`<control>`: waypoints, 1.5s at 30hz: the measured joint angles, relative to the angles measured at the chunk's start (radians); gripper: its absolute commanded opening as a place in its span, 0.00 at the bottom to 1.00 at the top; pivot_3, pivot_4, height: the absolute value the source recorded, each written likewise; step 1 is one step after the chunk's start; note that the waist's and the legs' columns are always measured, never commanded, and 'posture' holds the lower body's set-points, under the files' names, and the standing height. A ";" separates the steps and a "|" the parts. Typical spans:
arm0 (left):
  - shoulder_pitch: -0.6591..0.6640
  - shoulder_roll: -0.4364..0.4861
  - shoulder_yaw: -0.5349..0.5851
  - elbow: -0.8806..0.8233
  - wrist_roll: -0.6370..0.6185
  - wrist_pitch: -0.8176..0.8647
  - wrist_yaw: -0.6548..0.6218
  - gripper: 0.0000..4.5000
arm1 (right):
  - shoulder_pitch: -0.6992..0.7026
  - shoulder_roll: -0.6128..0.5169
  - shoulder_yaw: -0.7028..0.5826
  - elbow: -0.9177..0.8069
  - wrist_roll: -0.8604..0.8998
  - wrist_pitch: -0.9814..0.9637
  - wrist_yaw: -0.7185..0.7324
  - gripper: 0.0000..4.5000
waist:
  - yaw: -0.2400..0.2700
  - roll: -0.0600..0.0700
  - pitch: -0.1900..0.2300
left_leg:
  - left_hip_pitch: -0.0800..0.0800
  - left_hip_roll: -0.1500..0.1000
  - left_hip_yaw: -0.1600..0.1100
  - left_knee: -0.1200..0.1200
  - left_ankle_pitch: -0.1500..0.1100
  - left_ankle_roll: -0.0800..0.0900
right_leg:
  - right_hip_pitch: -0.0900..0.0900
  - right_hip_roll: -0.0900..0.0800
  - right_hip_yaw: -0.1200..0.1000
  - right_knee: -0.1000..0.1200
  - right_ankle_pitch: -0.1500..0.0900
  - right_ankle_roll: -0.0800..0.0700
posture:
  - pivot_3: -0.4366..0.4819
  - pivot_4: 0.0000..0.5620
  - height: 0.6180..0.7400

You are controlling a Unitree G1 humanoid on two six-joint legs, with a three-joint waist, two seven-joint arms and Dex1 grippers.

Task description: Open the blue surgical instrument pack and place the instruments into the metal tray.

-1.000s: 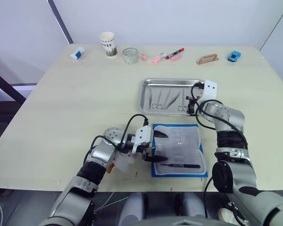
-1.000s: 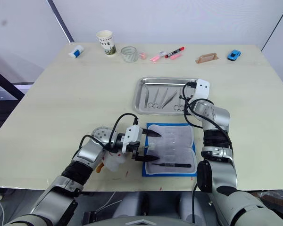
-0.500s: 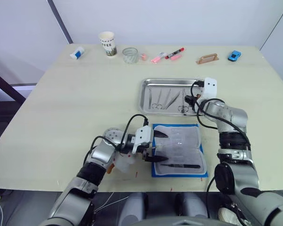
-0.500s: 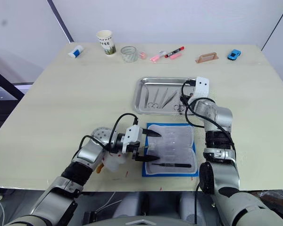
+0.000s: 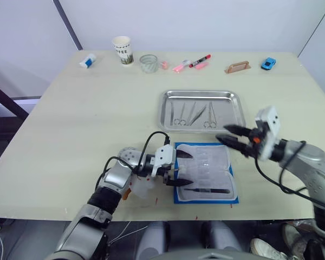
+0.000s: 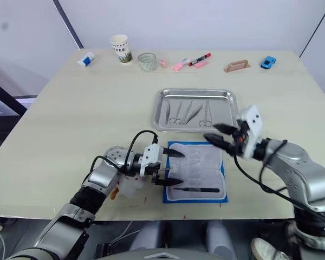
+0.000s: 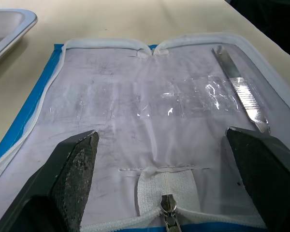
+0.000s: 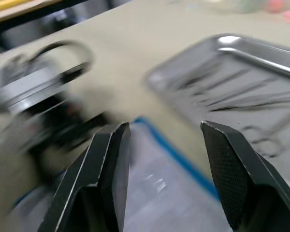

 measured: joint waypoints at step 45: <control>-0.034 0.015 -0.005 0.061 -0.010 -0.054 -0.087 1.00 | 0.172 -0.105 0.384 0.194 -0.477 -0.573 0.163 0.42 | 0.002 -0.006 0.001 | 0.006 0.000 0.003 0.001 0.000 0.000 | 0.006 0.001 0.000 0.000 -0.001 0.000 | 0.48 0.27 1.00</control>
